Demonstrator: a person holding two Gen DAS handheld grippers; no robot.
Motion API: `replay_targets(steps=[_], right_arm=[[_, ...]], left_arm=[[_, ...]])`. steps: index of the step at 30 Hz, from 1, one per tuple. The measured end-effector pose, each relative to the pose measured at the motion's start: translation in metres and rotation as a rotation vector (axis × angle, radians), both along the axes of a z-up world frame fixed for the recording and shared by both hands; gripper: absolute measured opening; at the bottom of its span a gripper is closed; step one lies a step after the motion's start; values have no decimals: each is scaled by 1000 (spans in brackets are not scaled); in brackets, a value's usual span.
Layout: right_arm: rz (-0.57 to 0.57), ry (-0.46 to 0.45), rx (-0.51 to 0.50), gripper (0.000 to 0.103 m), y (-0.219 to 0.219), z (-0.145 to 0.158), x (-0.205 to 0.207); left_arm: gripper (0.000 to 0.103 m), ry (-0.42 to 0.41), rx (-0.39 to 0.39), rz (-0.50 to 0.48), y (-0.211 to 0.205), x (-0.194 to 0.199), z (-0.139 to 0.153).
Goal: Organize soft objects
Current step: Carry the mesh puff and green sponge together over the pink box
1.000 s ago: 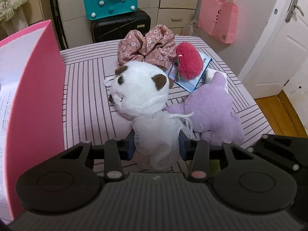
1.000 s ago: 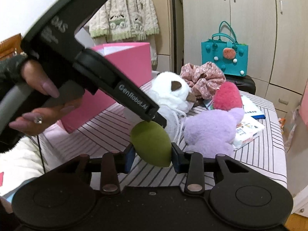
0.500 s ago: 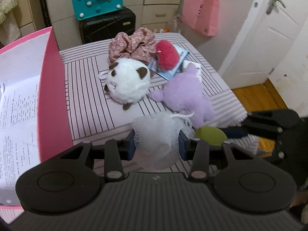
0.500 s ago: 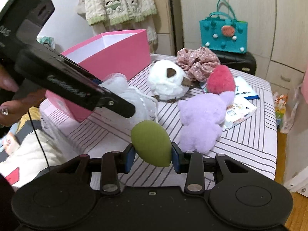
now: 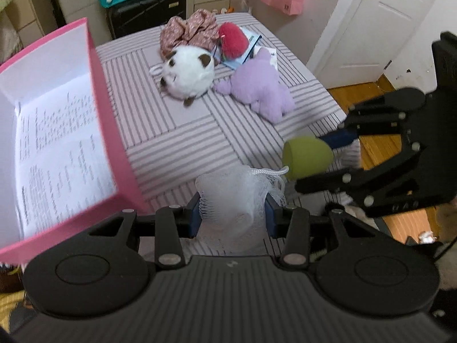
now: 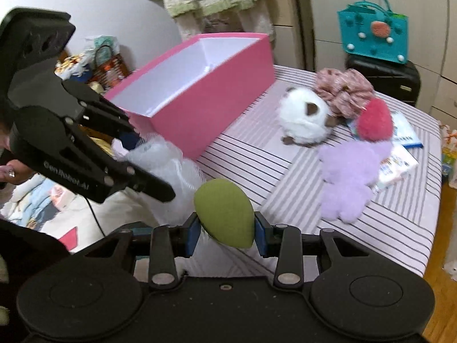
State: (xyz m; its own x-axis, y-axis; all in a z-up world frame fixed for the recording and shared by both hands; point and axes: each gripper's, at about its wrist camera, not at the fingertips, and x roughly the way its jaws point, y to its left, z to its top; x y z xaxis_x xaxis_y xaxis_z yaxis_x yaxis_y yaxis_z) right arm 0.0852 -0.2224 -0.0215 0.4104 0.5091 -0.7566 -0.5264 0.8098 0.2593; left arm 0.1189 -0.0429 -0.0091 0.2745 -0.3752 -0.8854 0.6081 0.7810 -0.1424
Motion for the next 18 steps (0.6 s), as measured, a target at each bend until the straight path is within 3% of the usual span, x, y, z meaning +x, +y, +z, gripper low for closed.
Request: replay_targets(steps=[5, 12, 18], right_arm=[[66, -4, 24, 44, 21, 22, 6], [149, -70, 62, 44, 54, 54, 29], [187, -142, 62, 44, 81, 64, 66]], left_arm=[[41, 7, 1, 8, 25, -11, 17], [41, -123, -47, 62, 69, -19, 56], [42, -191, -82, 156, 108, 4, 71]])
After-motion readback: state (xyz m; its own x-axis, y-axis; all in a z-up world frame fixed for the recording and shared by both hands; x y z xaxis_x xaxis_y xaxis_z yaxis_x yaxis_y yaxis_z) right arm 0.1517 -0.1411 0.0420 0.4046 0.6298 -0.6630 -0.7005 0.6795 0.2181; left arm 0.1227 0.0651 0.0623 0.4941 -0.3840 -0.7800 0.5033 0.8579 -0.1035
